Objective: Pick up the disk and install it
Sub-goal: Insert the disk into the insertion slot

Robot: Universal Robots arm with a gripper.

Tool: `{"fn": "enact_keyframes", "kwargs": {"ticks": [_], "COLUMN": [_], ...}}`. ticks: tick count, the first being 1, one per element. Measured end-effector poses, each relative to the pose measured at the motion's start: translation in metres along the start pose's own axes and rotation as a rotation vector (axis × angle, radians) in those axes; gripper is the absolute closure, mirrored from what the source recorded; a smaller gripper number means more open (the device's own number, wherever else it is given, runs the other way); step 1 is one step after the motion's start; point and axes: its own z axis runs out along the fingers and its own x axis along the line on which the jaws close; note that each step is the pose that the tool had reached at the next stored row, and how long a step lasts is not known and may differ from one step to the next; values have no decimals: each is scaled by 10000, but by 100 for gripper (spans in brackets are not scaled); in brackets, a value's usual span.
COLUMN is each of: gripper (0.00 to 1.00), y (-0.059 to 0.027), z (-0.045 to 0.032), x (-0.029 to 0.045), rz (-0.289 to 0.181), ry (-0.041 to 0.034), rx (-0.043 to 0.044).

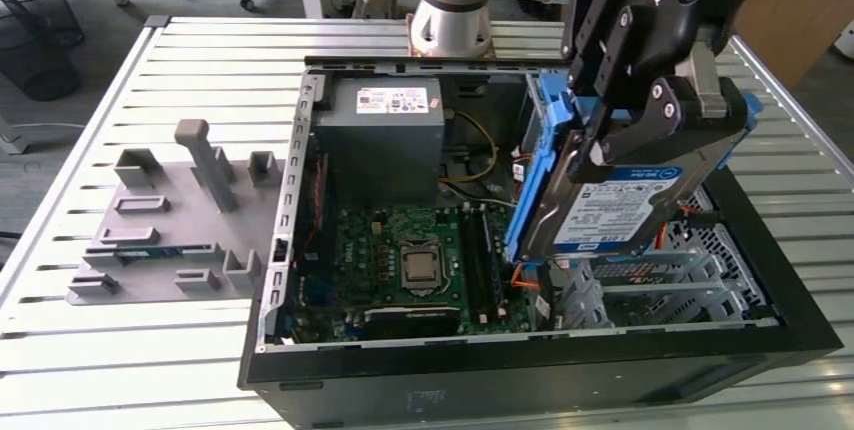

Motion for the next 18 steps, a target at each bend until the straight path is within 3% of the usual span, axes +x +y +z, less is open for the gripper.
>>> {"fn": "enact_keyframes", "kwargs": {"ticks": [2,5,8,18], "gripper": [64,64,64,64], "y": [-1,-1,-27,-328], "z": [7,12,20,52], "x": [27,57,60,53], "rz": [1,3,1,2], "ry": [0,89,111,111], "rx": [0,3,3,-21]}}
